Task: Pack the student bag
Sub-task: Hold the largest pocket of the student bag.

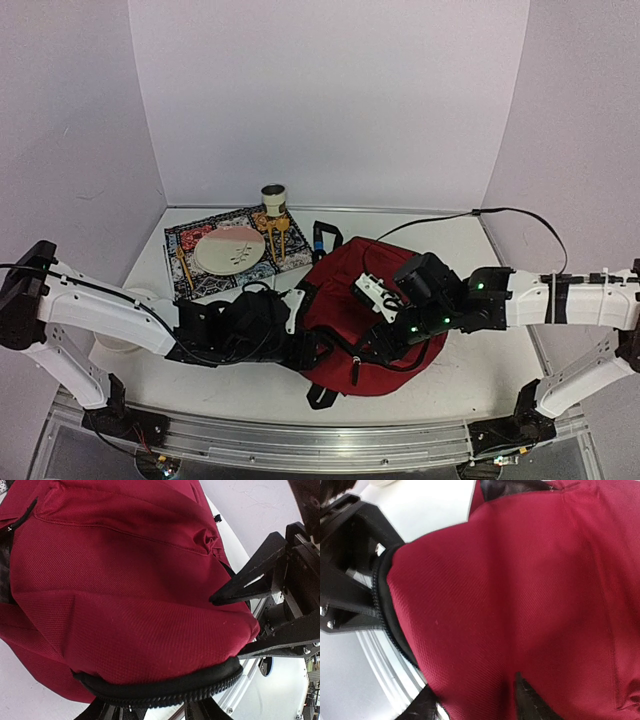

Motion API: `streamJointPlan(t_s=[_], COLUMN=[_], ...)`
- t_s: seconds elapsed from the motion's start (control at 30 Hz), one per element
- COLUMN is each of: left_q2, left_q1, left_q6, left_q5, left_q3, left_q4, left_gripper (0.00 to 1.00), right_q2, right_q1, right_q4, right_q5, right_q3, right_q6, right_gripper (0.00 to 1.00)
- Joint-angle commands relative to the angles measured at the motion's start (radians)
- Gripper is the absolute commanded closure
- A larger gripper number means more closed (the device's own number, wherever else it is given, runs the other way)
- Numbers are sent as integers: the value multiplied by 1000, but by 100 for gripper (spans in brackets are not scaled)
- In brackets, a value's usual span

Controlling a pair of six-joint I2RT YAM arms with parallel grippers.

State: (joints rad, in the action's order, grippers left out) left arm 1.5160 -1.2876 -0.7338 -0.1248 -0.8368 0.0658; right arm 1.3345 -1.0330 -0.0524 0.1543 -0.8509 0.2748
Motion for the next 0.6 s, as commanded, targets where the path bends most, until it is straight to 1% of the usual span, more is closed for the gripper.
streamJointPlan(t_s=[0.0,0.03,0.07,0.13,0.27,0.4,0.47,0.57], left_q2=[31,39,48,71,130,215,259,297], left_q1=[-12,-15,-17,-22,-51,-102,-107,-108], left_q6=[11,18,24,38,84,121,115,102], left_q5=[17,13,9,0,-44,-107,-127,-222], left_q3=[-34,-41,-50,-65,-111,-149,-148,-119], left_q4=[57,58,58,64,71,73,74,74], left_gripper=[57,56,55,52,51,51,51,52], right_q2=[5,-1,-7,-24,-42,-64,-85,-114], right_q1=[27,31,36,42,53,70,75,80], right_q4=[-7,4,19,53,137,211,243,274], right_q5=[0,1,5,15,32,64,99,130], right_q3=[-28,-28,-28,-26,-20,-8,-1,3], right_q6=[2,6,11,26,63,96,104,111], right_gripper=[82,89,94,99,100,100,100,100])
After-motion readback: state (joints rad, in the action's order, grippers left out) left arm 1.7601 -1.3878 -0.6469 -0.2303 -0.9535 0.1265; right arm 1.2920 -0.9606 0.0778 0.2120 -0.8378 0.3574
